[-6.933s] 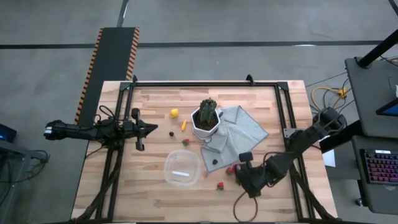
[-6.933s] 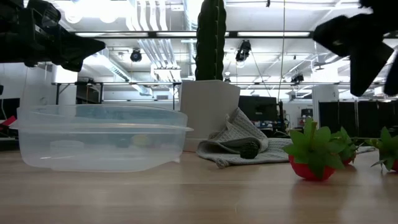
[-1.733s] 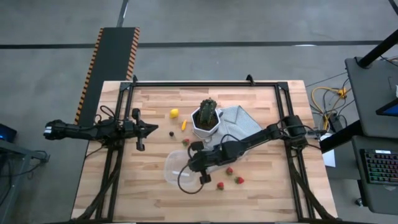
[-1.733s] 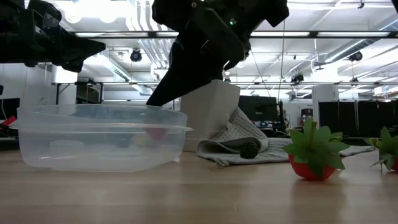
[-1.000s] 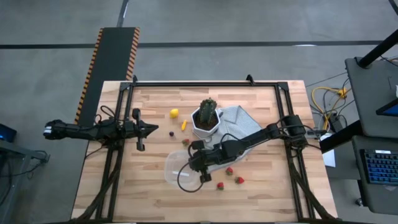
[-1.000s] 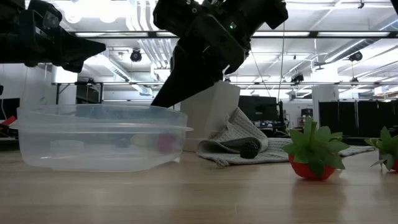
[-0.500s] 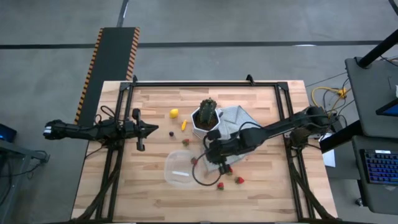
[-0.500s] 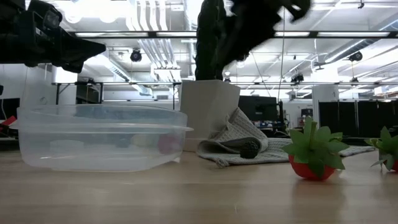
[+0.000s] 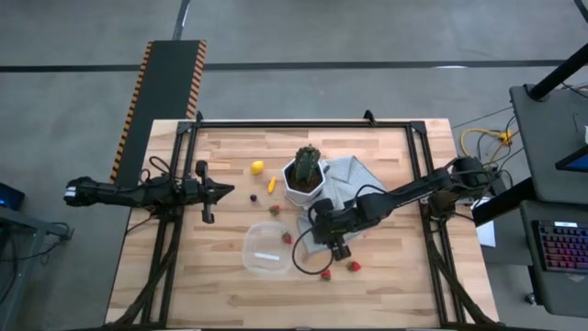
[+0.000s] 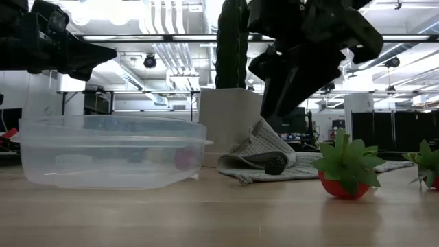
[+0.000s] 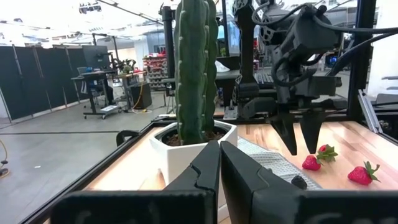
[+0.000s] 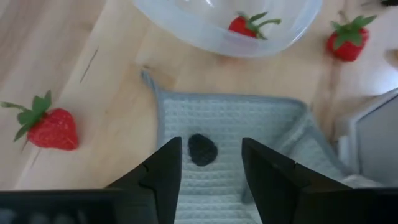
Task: Pick and placing Produce into tupperware
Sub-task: Put the blackberry into the transparent plastic container
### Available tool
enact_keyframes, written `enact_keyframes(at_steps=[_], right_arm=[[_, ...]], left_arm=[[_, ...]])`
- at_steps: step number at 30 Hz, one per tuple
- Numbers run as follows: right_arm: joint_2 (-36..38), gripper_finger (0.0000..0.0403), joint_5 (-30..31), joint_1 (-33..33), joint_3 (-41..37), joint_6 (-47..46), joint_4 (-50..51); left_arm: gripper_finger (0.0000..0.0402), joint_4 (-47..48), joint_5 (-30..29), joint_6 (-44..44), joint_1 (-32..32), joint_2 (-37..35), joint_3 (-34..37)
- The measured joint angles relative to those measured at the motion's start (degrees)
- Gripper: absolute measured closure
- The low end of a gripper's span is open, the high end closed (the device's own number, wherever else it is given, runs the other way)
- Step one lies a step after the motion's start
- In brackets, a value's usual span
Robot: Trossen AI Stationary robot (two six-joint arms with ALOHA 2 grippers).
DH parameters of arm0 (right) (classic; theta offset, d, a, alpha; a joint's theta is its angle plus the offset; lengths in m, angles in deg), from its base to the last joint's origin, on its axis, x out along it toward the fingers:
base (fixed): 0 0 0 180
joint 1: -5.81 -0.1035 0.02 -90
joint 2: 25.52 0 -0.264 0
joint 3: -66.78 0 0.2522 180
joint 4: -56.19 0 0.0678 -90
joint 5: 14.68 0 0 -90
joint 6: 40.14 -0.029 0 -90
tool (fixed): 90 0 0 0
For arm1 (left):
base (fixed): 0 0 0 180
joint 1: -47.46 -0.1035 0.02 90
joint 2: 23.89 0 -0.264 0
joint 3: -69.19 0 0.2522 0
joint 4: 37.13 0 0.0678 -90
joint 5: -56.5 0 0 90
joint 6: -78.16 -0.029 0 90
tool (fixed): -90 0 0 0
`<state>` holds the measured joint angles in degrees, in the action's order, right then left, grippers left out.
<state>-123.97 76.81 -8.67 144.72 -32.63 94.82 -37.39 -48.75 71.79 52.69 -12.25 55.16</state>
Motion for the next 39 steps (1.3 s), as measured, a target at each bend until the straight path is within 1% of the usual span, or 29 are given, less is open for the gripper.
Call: enact_keyframes(at_steps=[4, 13, 16, 26, 33, 39], right_arm=[[0.0, 0.0234, -0.1, 0.0, -2.2, -0.9, -2.9], [-0.1, 0.0235, -0.3, 0.0, -5.6, -1.5, -9.9], [-0.1, 0.0233, -1.4, 0.0, -7.2, -1.1, -11.9], [-0.1, 0.0231, -1.5, 0.4, -9.8, -1.5, -16.8], [-0.1, 0.023, -2.1, 0.9, -10.2, -2.9, -16.9], [-0.7, 0.0201, -2.9, 0.9, -10.2, -3.0, -17.5]], left_arm=[[0.0402, 0.0, 0.0, 0.0, 0.0, 0.4, 0.0], [0.0402, 0.0, 0.0, 0.0, 0.0, 0.3, 0.0], [0.0402, 0.0, 0.0, 0.0, 0.0, 0.3, 0.0], [0.0402, 0.0, 0.0, 0.0, 0.0, 0.3, 0.0], [0.0402, 0.0, 0.0, 0.0, 0.0, 0.3, 0.0], [0.0402, 0.0, 0.0, 0.0, 0.0, 0.4, 0.0]])
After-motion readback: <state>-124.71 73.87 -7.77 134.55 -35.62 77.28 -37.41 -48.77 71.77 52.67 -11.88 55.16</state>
